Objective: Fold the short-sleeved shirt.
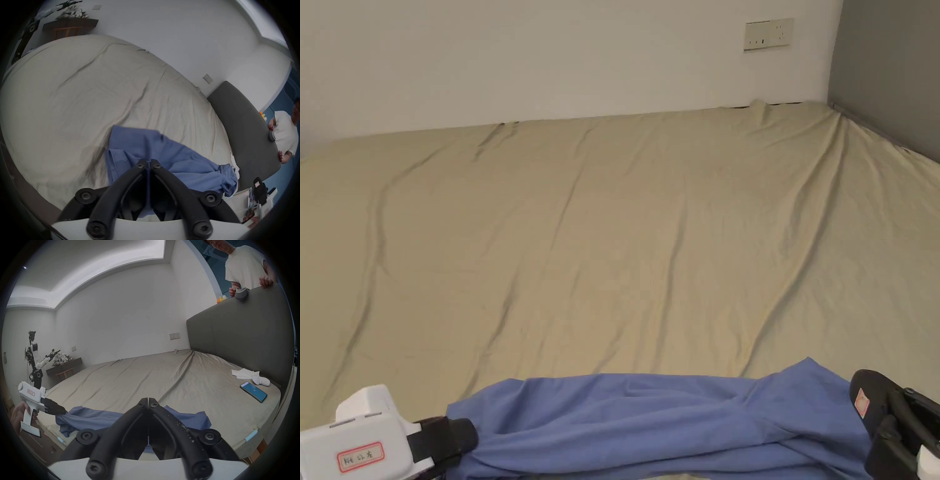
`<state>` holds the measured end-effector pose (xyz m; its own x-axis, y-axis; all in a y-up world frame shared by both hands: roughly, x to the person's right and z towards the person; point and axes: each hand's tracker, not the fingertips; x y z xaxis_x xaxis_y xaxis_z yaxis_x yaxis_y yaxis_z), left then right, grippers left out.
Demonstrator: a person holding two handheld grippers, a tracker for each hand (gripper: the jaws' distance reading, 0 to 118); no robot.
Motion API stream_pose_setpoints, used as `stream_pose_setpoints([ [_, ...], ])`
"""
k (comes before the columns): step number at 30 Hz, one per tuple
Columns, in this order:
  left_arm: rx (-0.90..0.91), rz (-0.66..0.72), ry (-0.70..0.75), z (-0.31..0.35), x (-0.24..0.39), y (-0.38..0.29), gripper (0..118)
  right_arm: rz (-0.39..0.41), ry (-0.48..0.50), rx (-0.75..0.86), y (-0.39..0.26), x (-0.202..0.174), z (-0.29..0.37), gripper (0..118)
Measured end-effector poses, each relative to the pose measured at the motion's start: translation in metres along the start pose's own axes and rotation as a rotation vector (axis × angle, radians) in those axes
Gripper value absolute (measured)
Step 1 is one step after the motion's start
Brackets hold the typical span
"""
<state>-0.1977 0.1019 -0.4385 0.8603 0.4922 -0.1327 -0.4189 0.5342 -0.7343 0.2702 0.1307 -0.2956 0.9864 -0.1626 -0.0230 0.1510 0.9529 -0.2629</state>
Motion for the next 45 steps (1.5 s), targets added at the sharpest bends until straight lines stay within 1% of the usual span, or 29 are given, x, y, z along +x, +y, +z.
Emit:
stream_pose_setpoints([
  [4,-0.031,0.004,-0.014,-0.007,-0.001,-0.004,2,-0.029,0.011,-0.004,-0.001,0.0,-0.004,3],
  [7,-0.033,-0.001,0.0,-0.007,0.013,-0.01,2,-0.023,0.018,-0.012,-0.002,-0.004,-0.005,3],
  [8,-0.039,-0.012,0.016,-0.008,0.015,-0.01,4,-0.015,0.02,-0.017,-0.002,-0.005,-0.005,3],
  [9,-0.046,-0.031,0.033,-0.01,0.013,-0.007,14,-0.006,0.022,-0.023,-0.003,-0.005,-0.006,3],
  [11,-0.062,-0.096,0.1,-0.014,0.01,-0.003,81,0.011,0.014,-0.033,-0.004,-0.006,-0.007,3],
  [12,-0.08,-0.134,0.127,-0.019,0.011,-0.005,109,0.014,0.012,-0.038,-0.004,-0.006,-0.007,3],
  [13,-0.101,-0.157,0.148,-0.022,0.011,-0.008,118,0.014,0.012,-0.041,-0.005,-0.006,-0.008,3],
  [14,-0.114,-0.163,0.148,-0.022,0.01,-0.008,116,0.01,0.014,-0.043,-0.005,-0.005,-0.008,3],
  [16,-0.105,-0.14,0.105,-0.025,0.002,-0.007,110,-0.004,0.019,-0.048,-0.006,-0.004,-0.01,3],
  [18,-0.161,-0.015,0.015,-0.039,-0.013,-0.003,111,-0.017,0.028,-0.054,-0.007,-0.003,-0.012,3],
  [19,-0.18,0.033,-0.017,-0.049,-0.02,-0.003,116,-0.018,0.031,-0.058,-0.006,-0.003,-0.013,3],
  [20,-0.169,0.047,-0.042,-0.057,-0.022,-0.005,118,-0.015,0.03,-0.06,-0.006,-0.004,-0.013,3],
  [21,-0.111,0.011,-0.065,-0.054,-0.015,-0.006,118,-0.008,0.03,-0.061,-0.006,-0.004,-0.013,3],
  [22,-0.119,0.001,-0.079,-0.056,-0.009,-0.003,108,0.0,0.031,-0.066,-0.006,-0.004,-0.013,3],
  [23,-0.156,0.008,-0.075,-0.062,-0.003,0.0,90,0.006,0.031,-0.07,-0.006,-0.004,-0.013,3],
  [24,-0.167,-0.005,-0.075,-0.064,0.003,0.0,79,0.008,0.029,-0.072,-0.005,-0.004,-0.013,3],
  [25,-0.162,-0.073,-0.049,-0.061,0.013,0.0,79,0.009,0.027,-0.076,-0.005,-0.004,-0.013,3],
  [26,-0.157,-0.129,-0.001,-0.062,0.022,-0.001,35,0.011,0.025,-0.077,-0.005,-0.003,-0.012,3],
  [27,-0.162,-0.114,-0.044,-0.064,0.025,0.0,24,0.013,0.022,-0.076,-0.005,-0.003,-0.011,3],
  [28,-0.174,-0.115,-0.043,-0.064,0.028,0.001,24,0.015,0.021,-0.074,-0.004,-0.001,-0.01,3],
  [30,-0.165,-0.136,0.007,-0.06,0.035,0.004,24,0.019,0.017,-0.071,-0.002,0.001,-0.008,3],
  [32,-0.143,-0.144,0.02,-0.052,0.04,0.008,24,0.033,-0.006,-0.068,0.0,0.004,-0.005,3],
  [33,-0.129,-0.165,0.048,-0.047,0.045,0.01,24,0.041,-0.017,-0.07,0.0,0.005,-0.004,3],
  [36,-0.066,-0.322,0.15,-0.035,0.08,0.009,24,0.066,-0.057,-0.077,-0.001,0.007,-0.003,3],
  [39,-0.007,-0.447,0.189,-0.026,0.128,0.0,24,0.053,-0.061,-0.087,-0.003,0.01,-0.003,3],
  [41,0.004,-0.52,0.174,-0.027,0.161,-0.013,24,0.038,-0.068,-0.098,-0.003,0.011,-0.003,3],
  [43,0.005,-0.559,0.131,-0.029,0.189,-0.029,24,0.032,-0.068,-0.103,-0.003,0.011,-0.003,3],
  [45,-0.032,-0.575,0.027,-0.034,0.214,-0.047,24,0.039,-0.061,-0.104,-0.001,0.012,0.001,3],
])
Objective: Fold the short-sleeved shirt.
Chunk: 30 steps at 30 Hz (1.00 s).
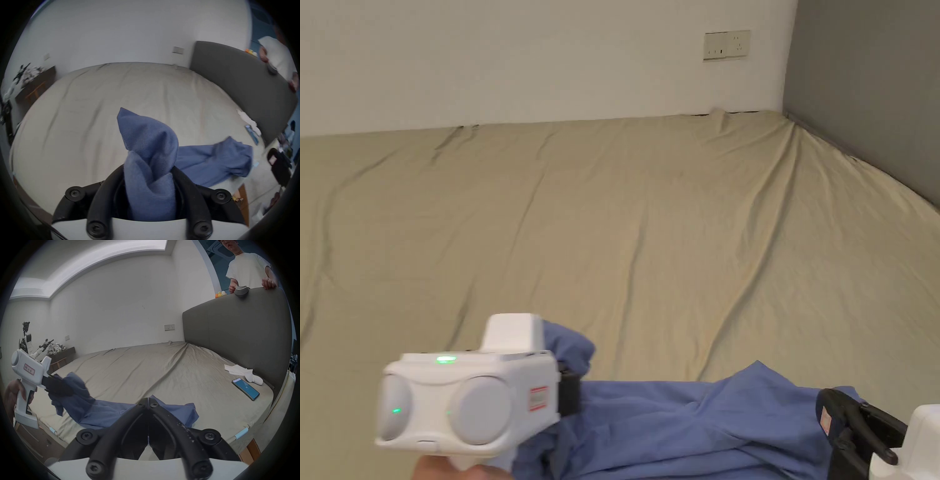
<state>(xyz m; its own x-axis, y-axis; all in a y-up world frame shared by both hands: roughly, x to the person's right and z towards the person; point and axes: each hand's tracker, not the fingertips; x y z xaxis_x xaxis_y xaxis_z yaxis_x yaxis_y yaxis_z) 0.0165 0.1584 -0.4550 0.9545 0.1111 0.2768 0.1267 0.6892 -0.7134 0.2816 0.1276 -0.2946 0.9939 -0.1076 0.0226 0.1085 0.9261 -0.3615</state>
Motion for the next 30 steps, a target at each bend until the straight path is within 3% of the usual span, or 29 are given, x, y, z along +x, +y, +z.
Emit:
stream_pose_setpoints([
  [2,-0.041,-0.03,-0.1,-0.013,0.031,-0.003,24,0.01,0.004,0.002,0.001,0.001,0.005,3],
  [5,-0.112,-0.115,-0.08,-0.046,0.071,-0.014,24,0.02,0.003,0.006,0.003,0.004,0.012,3],
  [11,-0.197,-0.141,-0.057,-0.102,0.103,-0.04,26,0.007,-0.028,-0.001,0.0,0.016,0.023,3],
  [14,-0.144,-0.096,-0.134,-0.093,0.101,-0.042,54,0.002,-0.038,-0.004,-0.001,0.019,0.024,3],
  [15,-0.149,-0.063,-0.2,-0.093,0.097,-0.041,72,-0.002,-0.039,-0.005,0.0,0.019,0.024,3],
  [16,-0.162,-0.023,-0.29,-0.093,0.093,-0.041,99,-0.005,-0.037,-0.004,0.0,0.018,0.023,3],
  [17,-0.181,0.014,-0.353,-0.093,0.091,-0.04,115,-0.007,-0.035,-0.003,0.0,0.017,0.023,3],
  [21,-0.12,0.069,-0.351,-0.078,0.081,-0.044,118,0.033,-0.007,0.004,0.0,0.009,0.024,3],
  [23,-0.093,0.121,-0.351,-0.066,0.069,-0.041,106,0.053,-0.008,-0.001,0.0,0.006,0.024,3],
  [24,-0.06,0.147,-0.351,-0.058,0.062,-0.041,89,0.058,-0.009,-0.003,0.0,0.005,0.024,3],
  [26,-0.002,0.19,-0.328,-0.041,0.046,-0.041,19,0.058,-0.003,-0.008,-0.001,0.005,0.023,3],
  [27,-0.008,0.186,-0.326,-0.034,0.038,-0.039,10,0.054,0.0,-0.009,-0.001,0.005,0.023,3],
  [30,-0.012,0.151,-0.301,-0.013,0.024,-0.034,9,0.04,0.007,-0.013,-0.003,0.006,0.022,3],
])
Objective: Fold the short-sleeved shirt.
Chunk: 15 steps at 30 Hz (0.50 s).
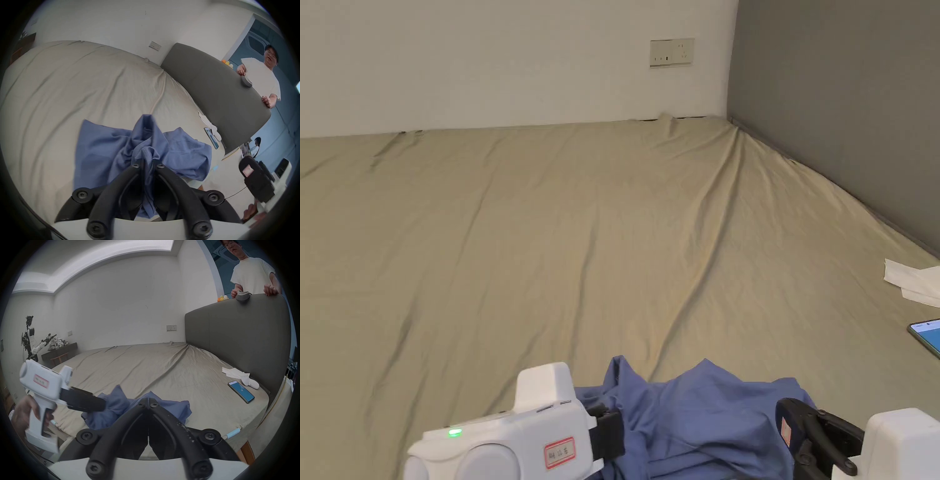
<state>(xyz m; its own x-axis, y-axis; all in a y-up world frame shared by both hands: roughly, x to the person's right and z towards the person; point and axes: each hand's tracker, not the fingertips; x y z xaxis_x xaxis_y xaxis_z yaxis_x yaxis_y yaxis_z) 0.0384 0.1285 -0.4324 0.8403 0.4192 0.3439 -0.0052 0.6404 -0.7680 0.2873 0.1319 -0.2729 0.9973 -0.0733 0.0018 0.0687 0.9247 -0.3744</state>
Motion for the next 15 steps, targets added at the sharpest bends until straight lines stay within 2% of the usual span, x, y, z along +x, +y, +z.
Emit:
stream_pose_setpoints([
  [3,0.028,-0.117,0.146,0.01,0.01,0.001,9,-0.003,0.002,-0.012,-0.002,0.0,-0.003,3],
  [9,0.057,-0.002,-0.131,0.027,0.016,0.014,9,-0.016,0.01,-0.032,-0.006,0.001,-0.006,3],
  [15,0.124,-0.037,-0.159,0.049,0.026,0.025,10,-0.017,0.018,-0.037,-0.006,0.003,-0.007,3],
])
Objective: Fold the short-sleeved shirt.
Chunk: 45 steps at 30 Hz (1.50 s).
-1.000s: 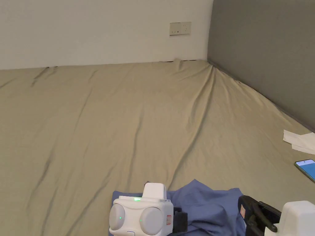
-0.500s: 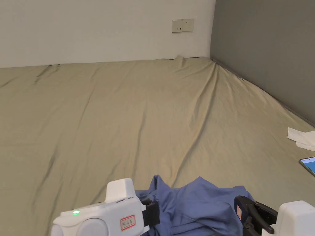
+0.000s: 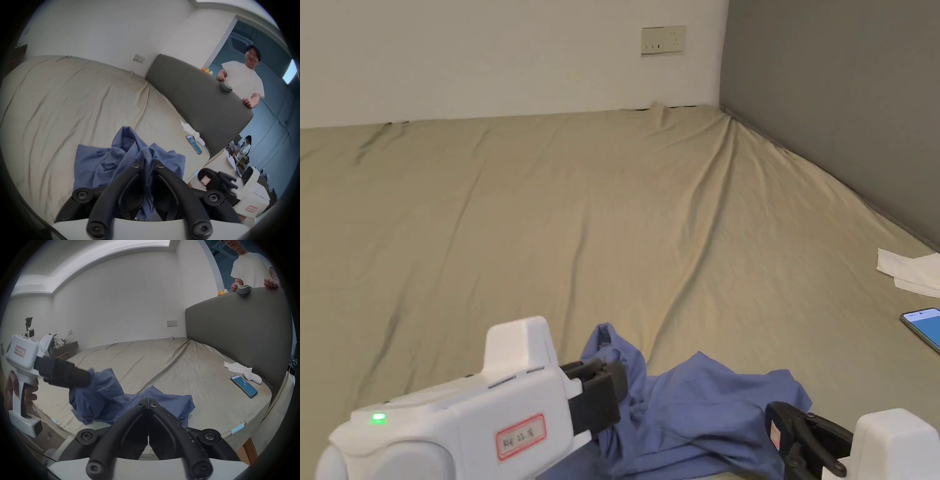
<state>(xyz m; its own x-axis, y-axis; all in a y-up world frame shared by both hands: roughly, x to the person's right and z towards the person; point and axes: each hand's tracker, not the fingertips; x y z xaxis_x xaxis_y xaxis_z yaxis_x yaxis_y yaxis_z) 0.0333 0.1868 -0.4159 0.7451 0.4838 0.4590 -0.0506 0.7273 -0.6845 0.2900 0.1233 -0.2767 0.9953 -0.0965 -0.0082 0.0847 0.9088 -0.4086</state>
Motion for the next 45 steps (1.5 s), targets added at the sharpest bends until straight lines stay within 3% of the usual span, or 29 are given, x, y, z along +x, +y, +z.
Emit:
stream_pose_setpoints([
  [1,-0.005,0.016,-0.009,-0.004,-0.003,0.004,17,-0.006,-0.001,-0.002,0.0,0.0,-0.001,3],
  [2,-0.013,0.047,-0.013,-0.01,-0.007,0.007,37,-0.016,-0.003,-0.002,0.0,0.001,-0.003,3],
  [3,-0.025,0.072,-0.012,-0.019,-0.009,0.009,71,-0.024,-0.002,-0.002,0.0,0.001,-0.003,3],
  [4,-0.053,0.086,-0.004,-0.028,-0.013,0.01,113,-0.033,0.002,0.0,0.0,0.001,-0.003,3],
  [5,-0.082,0.091,0.002,-0.035,-0.014,0.011,118,-0.035,0.007,0.005,0.0,0.0,-0.002,3],
  [9,-0.038,0.082,-0.031,-0.029,-0.009,0.015,91,-0.023,0.016,0.019,0.002,0.0,0.004,3],
  [10,-0.012,0.044,-0.044,-0.026,-0.008,0.015,67,-0.019,0.007,0.019,0.002,0.0,0.004,3],
  [12,-0.003,-0.063,0.037,-0.026,-0.004,0.011,0,-0.016,-0.006,0.018,0.004,0.001,0.004,3],
  [18,-0.202,-0.317,0.524,-0.09,-0.01,-0.033,0,-0.016,0.007,0.016,0.005,0.002,0.006,3],
  [23,-0.34,-0.39,0.519,-0.147,-0.008,-0.066,0,0.003,0.004,-0.009,0.004,0.002,0.004,3],
  [26,-0.327,-0.704,0.601,-0.162,0.029,-0.09,0,0.004,0.003,-0.027,0.003,0.002,0.001,3],
  [28,-0.316,-0.815,0.569,-0.168,0.044,-0.103,0,0.011,0.001,-0.042,0.002,0.001,-0.003,3],
  [33,-0.324,-0.698,0.491,-0.162,0.036,-0.094,0,0.028,-0.001,-0.048,0.003,-0.003,-0.002,3],
  [36,-0.349,-0.362,0.251,-0.126,0.009,-0.048,0,0.026,0.002,-0.04,0.005,-0.003,-0.002,3],
  [38,-0.262,-0.145,0.084,-0.09,-0.016,-0.021,0,0.02,0.001,-0.034,0.007,-0.002,-0.003,3],
  [41,-0.12,-0.003,0.039,-0.047,-0.051,0.003,0,0.005,0.005,-0.02,0.008,-0.003,-0.006,3],
  [42,-0.096,0.015,0.071,-0.038,-0.066,0.007,6,-0.004,0.015,-0.016,0.009,-0.004,-0.008,3],
  [43,-0.084,0.05,0.103,-0.032,-0.08,0.009,36,-0.009,0.026,-0.009,0.009,-0.005,-0.009,3],
  [45,-0.09,0.139,0.149,-0.03,-0.11,0.008,108,-0.009,0.035,-0.005,0.01,-0.008,-0.012,3],
])
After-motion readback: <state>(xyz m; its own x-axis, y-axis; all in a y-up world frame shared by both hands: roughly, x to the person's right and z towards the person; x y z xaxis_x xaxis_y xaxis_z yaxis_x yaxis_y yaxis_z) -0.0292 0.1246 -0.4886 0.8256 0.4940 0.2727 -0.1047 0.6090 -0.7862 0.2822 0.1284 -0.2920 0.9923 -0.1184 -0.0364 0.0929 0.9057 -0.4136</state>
